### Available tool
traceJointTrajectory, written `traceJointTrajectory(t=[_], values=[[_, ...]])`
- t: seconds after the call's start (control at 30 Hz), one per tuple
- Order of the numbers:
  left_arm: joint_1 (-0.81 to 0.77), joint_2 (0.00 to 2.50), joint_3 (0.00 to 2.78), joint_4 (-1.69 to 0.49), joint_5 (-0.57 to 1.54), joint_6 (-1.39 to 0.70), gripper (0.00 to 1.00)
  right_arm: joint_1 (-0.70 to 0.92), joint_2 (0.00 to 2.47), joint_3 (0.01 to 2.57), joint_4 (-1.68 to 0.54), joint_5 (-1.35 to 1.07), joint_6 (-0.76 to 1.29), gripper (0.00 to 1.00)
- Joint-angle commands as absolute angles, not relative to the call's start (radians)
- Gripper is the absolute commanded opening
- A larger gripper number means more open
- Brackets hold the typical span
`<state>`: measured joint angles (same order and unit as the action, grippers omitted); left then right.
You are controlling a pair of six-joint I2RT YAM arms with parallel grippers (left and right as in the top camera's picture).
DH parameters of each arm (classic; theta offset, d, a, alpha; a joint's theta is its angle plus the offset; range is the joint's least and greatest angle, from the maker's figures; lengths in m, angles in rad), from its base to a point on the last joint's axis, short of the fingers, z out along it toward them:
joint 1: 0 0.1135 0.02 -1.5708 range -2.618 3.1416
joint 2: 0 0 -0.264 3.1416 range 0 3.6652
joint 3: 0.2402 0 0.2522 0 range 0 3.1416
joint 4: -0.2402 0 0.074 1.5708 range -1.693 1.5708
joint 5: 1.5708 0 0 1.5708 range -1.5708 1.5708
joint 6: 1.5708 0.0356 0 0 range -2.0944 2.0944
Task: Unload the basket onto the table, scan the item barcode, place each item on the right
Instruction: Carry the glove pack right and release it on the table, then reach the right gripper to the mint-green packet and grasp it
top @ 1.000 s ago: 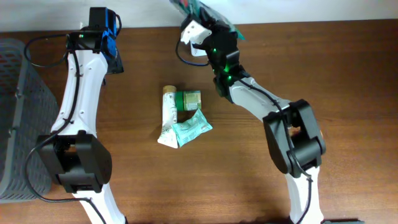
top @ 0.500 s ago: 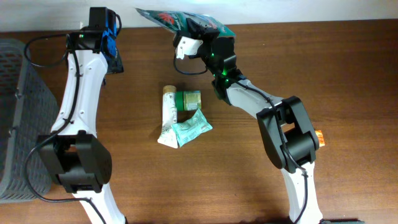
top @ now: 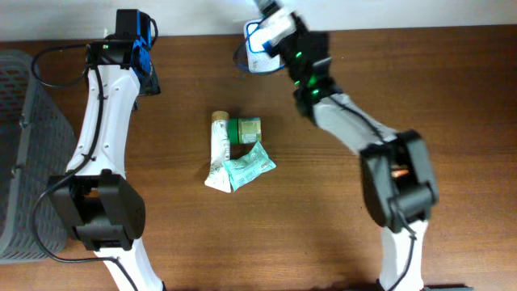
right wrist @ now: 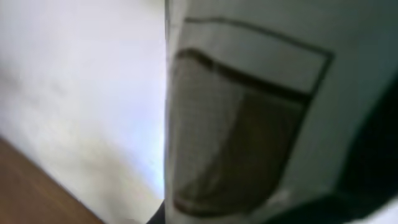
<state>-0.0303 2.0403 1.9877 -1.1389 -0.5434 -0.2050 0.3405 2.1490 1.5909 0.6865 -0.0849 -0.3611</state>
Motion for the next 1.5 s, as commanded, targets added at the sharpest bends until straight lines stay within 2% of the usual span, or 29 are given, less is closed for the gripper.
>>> traceJointTrajectory(t=[0.0, 0.13, 0.3, 0.37, 0.47, 0.53, 0.7, 0.73, 0.77, 0.8, 0.87, 1.0, 1.03, 1.17, 1.2, 1.23, 1.27, 1.47], values=[[-0.028, 2.032, 1.991, -1.139, -0.561, -0.204, 0.99, 0.279, 1.972, 1.605, 0.546, -0.199, 0.004, 0.04], [-0.028, 2.032, 1.991, -1.139, -0.561, -0.204, 0.99, 0.164, 1.818, 1.605, 0.186, -0.368, 0.270, 0.04], [-0.028, 2.032, 1.991, -1.139, -0.561, -0.204, 0.99, -0.100, 1.704, 1.605, -0.373, -0.631, 0.298, 0.04], [-0.028, 2.032, 1.991, -1.139, -0.561, -0.204, 0.99, -0.204, 1.710, 1.605, -0.563, -0.624, 0.297, 0.04], [-0.028, 2.032, 1.991, -1.139, -0.561, -0.204, 0.99, -0.391, 1.763, 1.604, -0.828, -0.490, 0.297, 0.04], [-0.028, 2.032, 1.991, -1.139, -0.561, -0.204, 0.99, -0.476, 1.800, 1.587, -0.894, -0.450, 0.297, 0.04], [-0.028, 2.032, 1.991, -1.139, -0.561, -0.204, 0.99, -0.644, 1.907, 1.508, -0.896, -0.437, 0.323, 0.04], [-0.028, 2.032, 1.991, -1.139, -0.561, -0.204, 0.99, -0.657, 1.924, 1.508, -0.903, -0.437, 0.323, 0.17], [-0.028, 2.032, 1.991, -1.139, -0.561, -0.204, 0.99, -0.664, 1.935, 1.508, -0.913, -0.437, 0.322, 0.43], [-0.028, 2.032, 1.991, -1.139, -0.561, -0.204, 0.99, -0.662, 1.937, 1.508, -0.923, -0.437, 0.301, 0.56], [-0.028, 2.032, 1.991, -1.139, -0.561, -0.204, 0.99, -0.659, 1.936, 1.509, -0.941, -0.438, 0.289, 0.66], [-0.028, 2.032, 1.991, -1.139, -0.561, -0.204, 0.99, -0.630, 1.920, 1.577, -1.063, -0.474, 0.198, 0.67], [-0.028, 2.032, 1.991, -1.139, -0.561, -0.204, 0.99, -0.606, 1.908, 1.628, -1.117, -0.471, 0.159, 0.72], [-0.028, 2.032, 1.991, -1.139, -0.561, -0.204, 0.99, -0.518, 1.900, 1.835, -1.315, -0.422, 0.109, 0.77], [-0.028, 2.032, 1.991, -1.139, -0.561, -0.204, 0.99, -0.481, 1.900, 1.864, -1.340, -0.426, 0.108, 0.80], [-0.028, 2.032, 1.991, -1.139, -0.561, -0.204, 0.99, -0.434, 1.900, 1.868, -1.344, -0.441, 0.106, 0.87], [-0.028, 2.032, 1.991, -1.139, -0.561, -0.204, 0.99, -0.356, 1.905, 1.860, -1.338, -0.440, 0.104, 0.98], [-0.028, 2.032, 1.991, -1.139, -0.561, -0.204, 0.99, 0.041, 1.973, 1.818, -1.244, -0.434, 0.104, 0.99]])
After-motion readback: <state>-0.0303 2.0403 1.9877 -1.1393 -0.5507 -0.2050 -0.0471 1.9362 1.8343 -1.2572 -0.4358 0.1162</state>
